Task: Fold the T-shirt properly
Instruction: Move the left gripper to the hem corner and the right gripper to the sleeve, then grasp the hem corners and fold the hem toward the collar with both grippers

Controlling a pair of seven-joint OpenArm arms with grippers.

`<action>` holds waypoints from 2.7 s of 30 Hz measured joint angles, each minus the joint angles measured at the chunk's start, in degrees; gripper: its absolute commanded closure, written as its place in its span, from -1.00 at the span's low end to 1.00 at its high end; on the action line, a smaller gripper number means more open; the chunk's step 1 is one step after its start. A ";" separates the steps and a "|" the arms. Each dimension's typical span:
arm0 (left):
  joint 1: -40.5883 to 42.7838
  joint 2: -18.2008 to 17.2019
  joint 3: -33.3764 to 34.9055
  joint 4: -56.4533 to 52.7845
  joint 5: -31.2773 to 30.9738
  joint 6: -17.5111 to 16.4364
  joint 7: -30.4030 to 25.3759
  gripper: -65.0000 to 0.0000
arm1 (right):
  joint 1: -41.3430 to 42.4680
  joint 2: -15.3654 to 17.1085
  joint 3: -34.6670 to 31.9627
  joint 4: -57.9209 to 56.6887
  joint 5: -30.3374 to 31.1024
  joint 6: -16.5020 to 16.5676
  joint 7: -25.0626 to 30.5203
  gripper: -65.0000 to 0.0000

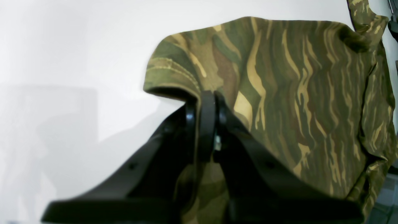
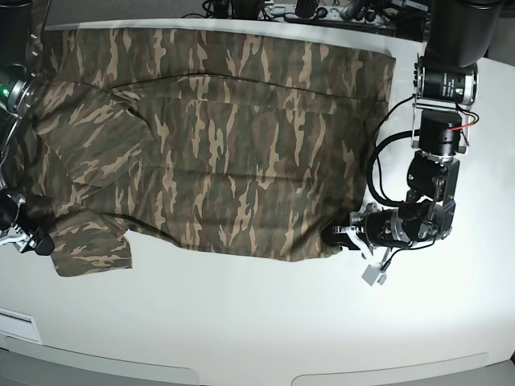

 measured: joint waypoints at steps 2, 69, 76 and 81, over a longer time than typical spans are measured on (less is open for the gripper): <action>0.00 -0.02 0.00 0.00 0.02 0.00 0.02 1.00 | -0.15 -0.22 0.02 0.00 -0.68 -0.02 0.02 -0.13; 9.94 -10.91 0.50 29.24 -4.13 -15.74 6.54 1.00 | -21.88 13.84 -7.04 32.20 13.94 7.08 -16.22 1.00; 11.21 -15.72 0.50 33.40 -15.45 -15.91 12.17 1.00 | -21.92 15.28 -7.04 32.22 20.72 7.08 -25.77 1.00; 12.68 -18.49 0.52 34.05 -18.80 -15.91 13.81 1.00 | -21.88 18.16 -7.04 32.22 21.40 7.10 -26.45 1.00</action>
